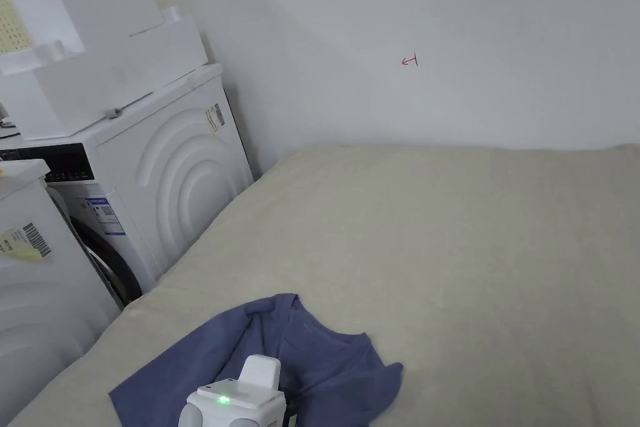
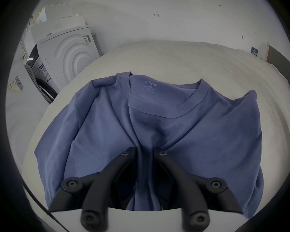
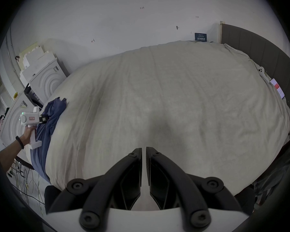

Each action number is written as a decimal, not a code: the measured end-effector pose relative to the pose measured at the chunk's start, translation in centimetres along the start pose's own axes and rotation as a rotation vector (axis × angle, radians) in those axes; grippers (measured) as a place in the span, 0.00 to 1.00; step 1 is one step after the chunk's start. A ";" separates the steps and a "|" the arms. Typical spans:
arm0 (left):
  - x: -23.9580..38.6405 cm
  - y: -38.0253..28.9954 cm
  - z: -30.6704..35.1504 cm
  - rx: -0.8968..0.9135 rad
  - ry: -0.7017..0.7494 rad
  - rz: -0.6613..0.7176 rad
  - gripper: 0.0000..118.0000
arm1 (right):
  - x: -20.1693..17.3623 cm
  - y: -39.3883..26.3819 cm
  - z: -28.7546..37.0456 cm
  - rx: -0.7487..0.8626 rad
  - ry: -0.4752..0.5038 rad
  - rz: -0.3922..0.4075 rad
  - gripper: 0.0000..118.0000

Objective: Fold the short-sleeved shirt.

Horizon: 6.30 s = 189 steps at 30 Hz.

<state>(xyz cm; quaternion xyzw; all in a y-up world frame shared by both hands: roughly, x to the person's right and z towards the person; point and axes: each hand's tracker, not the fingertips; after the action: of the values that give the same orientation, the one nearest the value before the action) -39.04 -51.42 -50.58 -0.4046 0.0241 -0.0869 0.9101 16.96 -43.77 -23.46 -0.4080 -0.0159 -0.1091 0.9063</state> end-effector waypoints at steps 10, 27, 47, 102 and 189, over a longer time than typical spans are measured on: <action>-2.9 1.9 8.4 0.231 0.009 0.145 0.00 | 1.8 0.0 2.3 0.012 0.004 0.002 0.04; -2.6 18.2 28.7 0.667 -0.005 0.003 0.00 | 5.7 -2.2 7.8 0.135 0.039 -0.120 0.05; 59.6 2.9 20.0 0.262 -1.011 -0.428 0.00 | 17.5 -7.3 12.1 0.164 -0.176 -0.351 0.05; 23.1 -9.6 36.5 0.440 -0.335 0.037 0.00 | 5.4 -2.1 12.8 0.328 0.080 0.093 0.05; 16.4 10.9 39.3 0.698 -0.349 0.042 0.08 | 11.9 28.5 17.4 0.499 0.038 0.193 0.02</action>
<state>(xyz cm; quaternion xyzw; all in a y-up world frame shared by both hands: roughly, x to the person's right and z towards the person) -16.88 -18.36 -31.83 -0.0788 -0.1539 -0.0008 0.9849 35.59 -14.72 -31.41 -0.1693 0.0138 -0.0223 0.9852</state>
